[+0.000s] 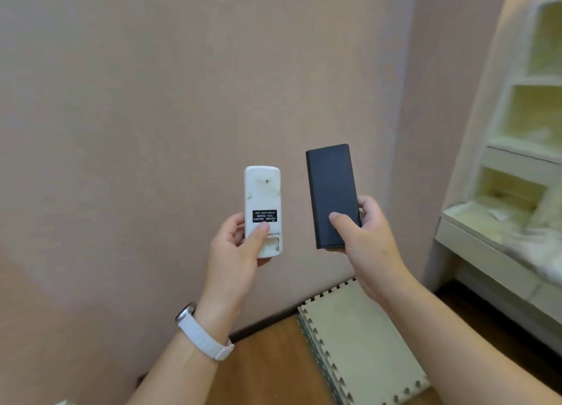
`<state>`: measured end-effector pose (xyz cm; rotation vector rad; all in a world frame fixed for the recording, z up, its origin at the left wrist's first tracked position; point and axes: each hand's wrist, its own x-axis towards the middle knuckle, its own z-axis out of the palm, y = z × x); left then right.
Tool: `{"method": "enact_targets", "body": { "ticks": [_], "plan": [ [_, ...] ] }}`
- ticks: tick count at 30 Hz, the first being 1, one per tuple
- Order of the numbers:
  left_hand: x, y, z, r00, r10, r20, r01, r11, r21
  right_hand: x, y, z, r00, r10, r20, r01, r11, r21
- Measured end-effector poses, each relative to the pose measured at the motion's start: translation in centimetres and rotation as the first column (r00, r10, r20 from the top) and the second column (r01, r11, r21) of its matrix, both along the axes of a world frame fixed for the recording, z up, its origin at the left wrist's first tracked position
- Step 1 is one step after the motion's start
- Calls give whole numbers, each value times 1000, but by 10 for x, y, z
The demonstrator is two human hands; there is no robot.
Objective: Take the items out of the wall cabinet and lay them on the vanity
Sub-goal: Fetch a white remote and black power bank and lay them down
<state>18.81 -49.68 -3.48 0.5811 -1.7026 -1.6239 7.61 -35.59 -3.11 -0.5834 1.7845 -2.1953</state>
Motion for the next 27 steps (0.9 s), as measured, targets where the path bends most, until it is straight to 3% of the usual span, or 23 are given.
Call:
{"method": "enact_targets", "body": {
  "ticks": [5, 10, 18, 27],
  "plan": [
    [-77, 89, -2, 974, -219, 58, 218, 976, 25, -42, 108, -12, 981, -169, 92, 173, 984, -37],
    [-136, 176, -3, 884, -457, 100, 457, 889, 25, -60, 202, -23, 920, -366, 139, 378, 923, -70],
    [-210, 301, -30, 689, -705, 166, 705, 706, 71, -73, 331, -51, 734, -660, 161, 663, 748, 46],
    [-331, 430, -73, 458, -871, 177, 849, 487, 205, -144, 448, -83, 498, -847, 186, 829, 528, 182]
  ]
}}
